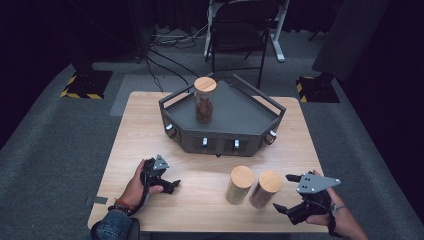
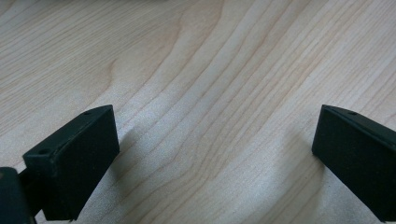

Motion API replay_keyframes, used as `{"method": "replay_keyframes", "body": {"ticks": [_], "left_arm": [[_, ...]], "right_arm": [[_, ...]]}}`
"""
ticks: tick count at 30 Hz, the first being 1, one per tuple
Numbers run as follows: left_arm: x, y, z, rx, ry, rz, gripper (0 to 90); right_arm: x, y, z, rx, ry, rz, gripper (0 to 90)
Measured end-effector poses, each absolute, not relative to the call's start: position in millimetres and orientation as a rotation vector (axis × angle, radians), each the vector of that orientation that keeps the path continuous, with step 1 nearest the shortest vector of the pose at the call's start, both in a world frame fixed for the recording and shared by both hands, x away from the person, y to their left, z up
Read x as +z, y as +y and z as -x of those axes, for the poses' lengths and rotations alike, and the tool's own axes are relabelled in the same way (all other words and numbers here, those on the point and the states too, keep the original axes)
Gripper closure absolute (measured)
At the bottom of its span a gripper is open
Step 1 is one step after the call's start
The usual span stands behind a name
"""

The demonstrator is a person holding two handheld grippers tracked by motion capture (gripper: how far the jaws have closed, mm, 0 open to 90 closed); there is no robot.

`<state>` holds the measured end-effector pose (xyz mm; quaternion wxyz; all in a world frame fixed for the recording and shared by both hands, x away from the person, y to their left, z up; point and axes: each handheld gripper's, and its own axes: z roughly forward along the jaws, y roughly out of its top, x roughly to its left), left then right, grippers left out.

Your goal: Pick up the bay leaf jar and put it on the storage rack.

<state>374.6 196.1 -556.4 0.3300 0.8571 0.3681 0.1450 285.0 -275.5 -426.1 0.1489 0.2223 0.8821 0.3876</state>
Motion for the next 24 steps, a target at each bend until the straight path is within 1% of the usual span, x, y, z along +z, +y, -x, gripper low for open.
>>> {"method": "replay_keyframes", "body": {"ticks": [14,24], "left_arm": [[-556.4,196.3,-374.6,0.380,0.960,-2.243,0.4],[-556.4,196.4,-374.5,0.379,0.959,-2.244,0.3]], "right_arm": [[-407.9,-245.7,-299.5,1.121,2.563,-0.555,2.2],[-406.9,-220.6,-310.0,1.110,2.625,-0.510,2.6]]}}
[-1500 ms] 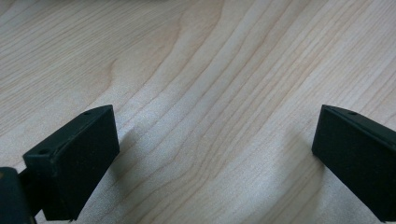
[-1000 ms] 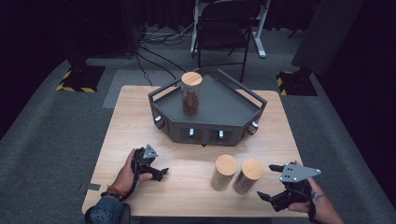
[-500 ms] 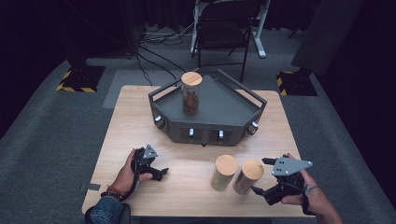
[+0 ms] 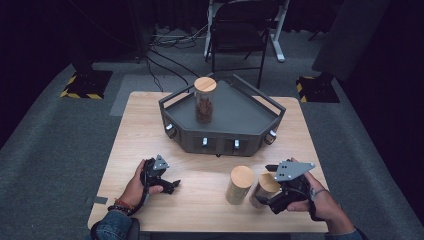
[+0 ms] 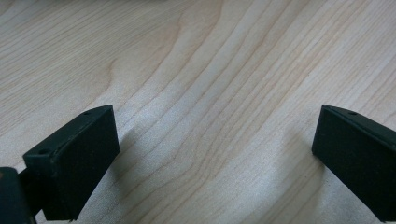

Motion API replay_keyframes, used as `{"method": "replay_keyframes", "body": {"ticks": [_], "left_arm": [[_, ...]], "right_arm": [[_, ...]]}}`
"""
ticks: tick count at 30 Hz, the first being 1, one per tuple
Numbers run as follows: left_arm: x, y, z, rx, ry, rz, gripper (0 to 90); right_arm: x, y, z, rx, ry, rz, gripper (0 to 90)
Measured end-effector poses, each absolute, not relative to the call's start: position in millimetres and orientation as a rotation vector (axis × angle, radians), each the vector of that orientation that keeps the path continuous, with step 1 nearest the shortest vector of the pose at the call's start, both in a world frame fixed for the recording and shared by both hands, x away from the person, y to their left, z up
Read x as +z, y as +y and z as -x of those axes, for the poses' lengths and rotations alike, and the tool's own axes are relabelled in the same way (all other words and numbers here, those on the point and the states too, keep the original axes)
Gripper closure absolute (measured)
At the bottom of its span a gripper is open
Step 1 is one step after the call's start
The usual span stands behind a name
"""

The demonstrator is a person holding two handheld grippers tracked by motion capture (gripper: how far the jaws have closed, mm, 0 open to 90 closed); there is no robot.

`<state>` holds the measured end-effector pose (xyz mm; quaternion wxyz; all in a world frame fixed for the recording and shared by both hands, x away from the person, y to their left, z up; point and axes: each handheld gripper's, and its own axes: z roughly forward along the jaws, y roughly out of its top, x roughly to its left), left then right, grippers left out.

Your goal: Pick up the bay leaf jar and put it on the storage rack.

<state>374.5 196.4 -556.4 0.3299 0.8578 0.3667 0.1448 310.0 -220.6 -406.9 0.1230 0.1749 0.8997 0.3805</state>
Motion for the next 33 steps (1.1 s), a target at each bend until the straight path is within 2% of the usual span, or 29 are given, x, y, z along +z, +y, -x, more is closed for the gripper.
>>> {"method": "replay_keyframes", "body": {"ticks": [33], "left_arm": [[-556.5,196.4,-374.0,0.375,0.954,-2.243,0.4]], "right_arm": [[-406.4,-171.1,-333.8,0.936,2.784,-0.530,4.1]]}}
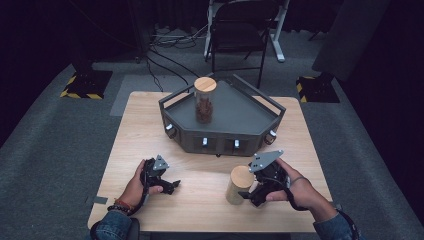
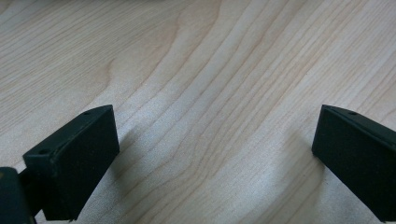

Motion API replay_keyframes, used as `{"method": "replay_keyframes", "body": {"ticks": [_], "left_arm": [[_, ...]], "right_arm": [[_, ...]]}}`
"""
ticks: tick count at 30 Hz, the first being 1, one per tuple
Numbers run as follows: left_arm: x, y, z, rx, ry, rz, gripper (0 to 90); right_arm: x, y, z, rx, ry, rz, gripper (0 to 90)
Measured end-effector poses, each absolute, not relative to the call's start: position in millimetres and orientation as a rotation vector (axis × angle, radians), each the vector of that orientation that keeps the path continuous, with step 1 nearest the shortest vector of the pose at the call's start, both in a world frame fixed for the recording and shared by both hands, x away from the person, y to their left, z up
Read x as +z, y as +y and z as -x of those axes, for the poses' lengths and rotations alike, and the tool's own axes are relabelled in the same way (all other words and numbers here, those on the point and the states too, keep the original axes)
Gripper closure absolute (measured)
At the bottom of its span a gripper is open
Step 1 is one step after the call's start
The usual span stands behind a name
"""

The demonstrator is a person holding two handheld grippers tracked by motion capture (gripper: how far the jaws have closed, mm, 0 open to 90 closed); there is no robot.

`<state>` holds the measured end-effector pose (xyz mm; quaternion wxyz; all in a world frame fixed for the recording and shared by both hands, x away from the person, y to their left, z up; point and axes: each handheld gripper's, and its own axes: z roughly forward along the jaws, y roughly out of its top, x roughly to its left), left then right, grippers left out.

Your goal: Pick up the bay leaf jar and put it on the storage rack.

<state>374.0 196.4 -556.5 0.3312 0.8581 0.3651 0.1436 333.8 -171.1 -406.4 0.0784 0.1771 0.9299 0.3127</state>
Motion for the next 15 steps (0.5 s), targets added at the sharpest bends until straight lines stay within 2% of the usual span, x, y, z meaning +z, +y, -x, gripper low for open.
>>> {"method": "replay_keyframes", "body": {"ticks": [15], "left_arm": [[-556.5,196.4,-374.0,0.375,0.953,-2.244,0.4]], "right_arm": [[-414.1,-157.5,-342.6,0.828,2.834,-0.549,9.0]]}}
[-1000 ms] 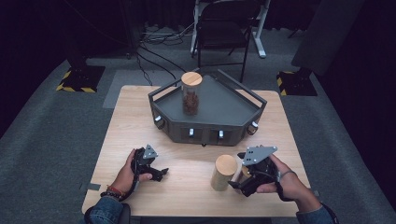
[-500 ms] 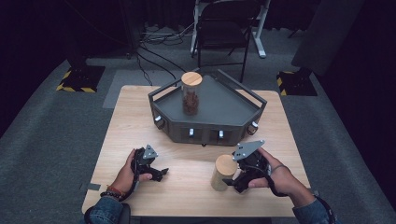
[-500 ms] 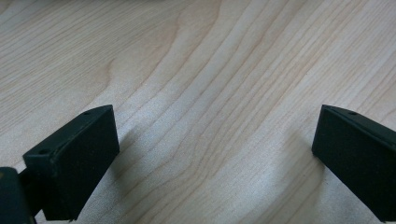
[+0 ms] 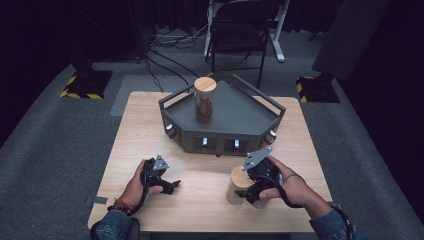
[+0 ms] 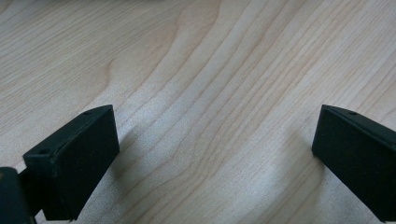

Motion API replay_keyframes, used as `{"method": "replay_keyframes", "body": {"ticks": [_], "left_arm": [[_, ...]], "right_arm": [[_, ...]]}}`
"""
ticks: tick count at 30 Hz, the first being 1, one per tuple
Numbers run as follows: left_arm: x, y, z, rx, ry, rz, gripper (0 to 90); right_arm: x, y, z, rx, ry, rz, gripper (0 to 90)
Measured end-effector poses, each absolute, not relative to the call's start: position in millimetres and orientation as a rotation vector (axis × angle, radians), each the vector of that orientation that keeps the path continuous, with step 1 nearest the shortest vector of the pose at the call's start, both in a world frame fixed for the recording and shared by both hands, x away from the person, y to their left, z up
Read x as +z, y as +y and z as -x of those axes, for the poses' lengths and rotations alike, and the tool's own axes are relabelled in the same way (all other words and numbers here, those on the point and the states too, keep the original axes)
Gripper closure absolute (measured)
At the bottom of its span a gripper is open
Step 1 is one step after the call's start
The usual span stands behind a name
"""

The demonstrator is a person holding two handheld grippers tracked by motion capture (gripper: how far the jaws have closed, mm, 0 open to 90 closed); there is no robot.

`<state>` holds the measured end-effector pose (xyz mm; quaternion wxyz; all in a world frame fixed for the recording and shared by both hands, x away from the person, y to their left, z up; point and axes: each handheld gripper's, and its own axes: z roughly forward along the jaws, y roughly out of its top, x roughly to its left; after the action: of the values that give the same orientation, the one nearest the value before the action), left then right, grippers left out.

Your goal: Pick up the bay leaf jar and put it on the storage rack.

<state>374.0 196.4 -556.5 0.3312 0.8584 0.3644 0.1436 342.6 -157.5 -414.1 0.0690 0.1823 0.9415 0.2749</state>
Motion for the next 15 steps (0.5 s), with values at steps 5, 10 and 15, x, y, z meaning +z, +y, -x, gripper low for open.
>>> {"method": "replay_keyframes", "body": {"ticks": [5,10,15], "left_arm": [[-556.5,196.4,-374.0,0.375,0.953,-2.244,0.4],[-556.5,196.4,-374.0,0.375,0.953,-2.244,0.4],[-556.5,196.4,-374.0,0.375,0.953,-2.244,0.4]], "right_arm": [[-416.4,-154.2,-344.3,0.796,2.864,-0.553,11.0],[-417.3,-150.4,-345.8,0.757,2.882,-0.556,15.8],[-417.4,-149.0,-349.1,0.705,2.886,-0.554,23.2]]}}
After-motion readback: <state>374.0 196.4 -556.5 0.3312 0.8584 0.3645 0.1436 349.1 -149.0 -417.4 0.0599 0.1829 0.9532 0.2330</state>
